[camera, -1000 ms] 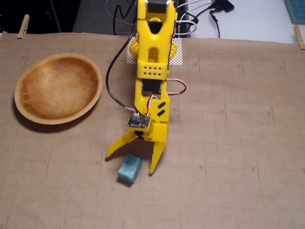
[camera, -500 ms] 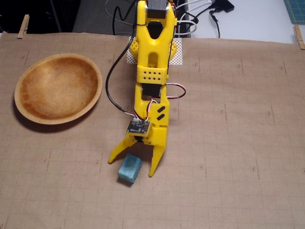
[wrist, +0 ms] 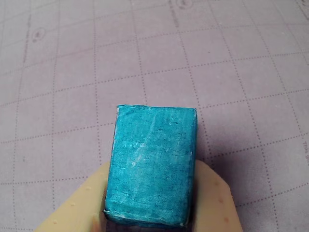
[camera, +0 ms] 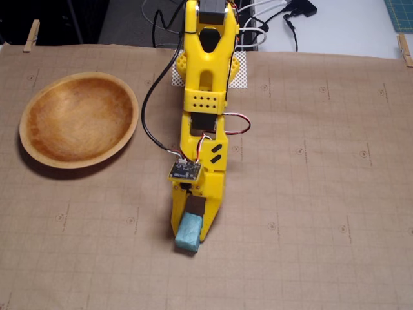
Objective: Grasp a blue block and put it in the bowl.
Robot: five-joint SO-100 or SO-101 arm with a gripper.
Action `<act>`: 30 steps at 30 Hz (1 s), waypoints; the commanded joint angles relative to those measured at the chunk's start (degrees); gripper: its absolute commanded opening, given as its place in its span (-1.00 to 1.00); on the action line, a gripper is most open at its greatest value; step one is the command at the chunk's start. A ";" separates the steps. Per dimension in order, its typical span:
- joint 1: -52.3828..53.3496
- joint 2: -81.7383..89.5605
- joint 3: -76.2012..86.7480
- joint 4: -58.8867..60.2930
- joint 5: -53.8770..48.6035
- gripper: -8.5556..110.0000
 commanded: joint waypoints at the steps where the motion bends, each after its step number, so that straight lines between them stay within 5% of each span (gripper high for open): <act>1: -0.18 0.62 -1.32 -0.88 0.53 -0.82; 9: 0.09 6.68 4.13 -0.88 0.44 -0.87; 19: 0.18 22.76 16.17 -0.97 -0.09 -0.69; 30: 0.35 43.24 29.44 -0.97 -0.09 -0.92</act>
